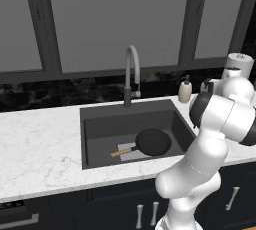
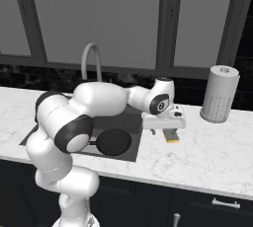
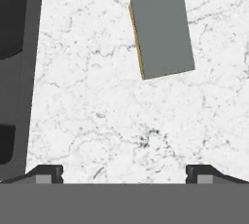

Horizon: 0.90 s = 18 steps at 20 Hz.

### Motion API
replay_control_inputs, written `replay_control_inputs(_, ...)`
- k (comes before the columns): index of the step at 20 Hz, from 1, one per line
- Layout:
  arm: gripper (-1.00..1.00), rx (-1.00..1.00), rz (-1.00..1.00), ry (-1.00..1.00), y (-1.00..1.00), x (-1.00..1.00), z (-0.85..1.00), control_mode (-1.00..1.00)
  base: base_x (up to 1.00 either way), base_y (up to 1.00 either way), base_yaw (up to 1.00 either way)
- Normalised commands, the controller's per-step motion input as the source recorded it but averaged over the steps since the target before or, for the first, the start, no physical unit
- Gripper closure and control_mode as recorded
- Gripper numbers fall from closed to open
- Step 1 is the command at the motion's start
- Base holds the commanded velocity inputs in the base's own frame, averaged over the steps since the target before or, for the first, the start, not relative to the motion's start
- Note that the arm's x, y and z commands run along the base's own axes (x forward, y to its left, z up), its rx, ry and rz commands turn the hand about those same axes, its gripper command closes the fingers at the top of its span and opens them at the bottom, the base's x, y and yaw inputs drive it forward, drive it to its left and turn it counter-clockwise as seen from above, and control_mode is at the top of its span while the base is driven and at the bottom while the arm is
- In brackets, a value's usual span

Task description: Pick the pan and sponge and place them into the sink. Then turn on the water.

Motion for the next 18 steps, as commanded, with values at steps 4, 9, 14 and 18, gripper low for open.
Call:
replay_control_inputs(4, -1.0, 0.01, 0.19, 0.0, -0.07, 0.21, -0.1, -1.0, 0.0, 0.0, 0.0)
replay_control_inputs(9, -1.0, 0.0, 0.08, 0.0, -0.04, 0.22, -0.17, -1.0, 0.0, 0.0, 0.0)
replay_control_inputs(14, -1.0, 0.0, 0.01, 0.0, 0.0, 0.21, -0.17, -1.0, 0.0, 0.0, 0.0)
replay_control_inputs(18, -1.0, 0.0, 0.0, 0.0, -0.02, 0.24, -0.17, -1.0, 0.0, 0.0, 0.0)
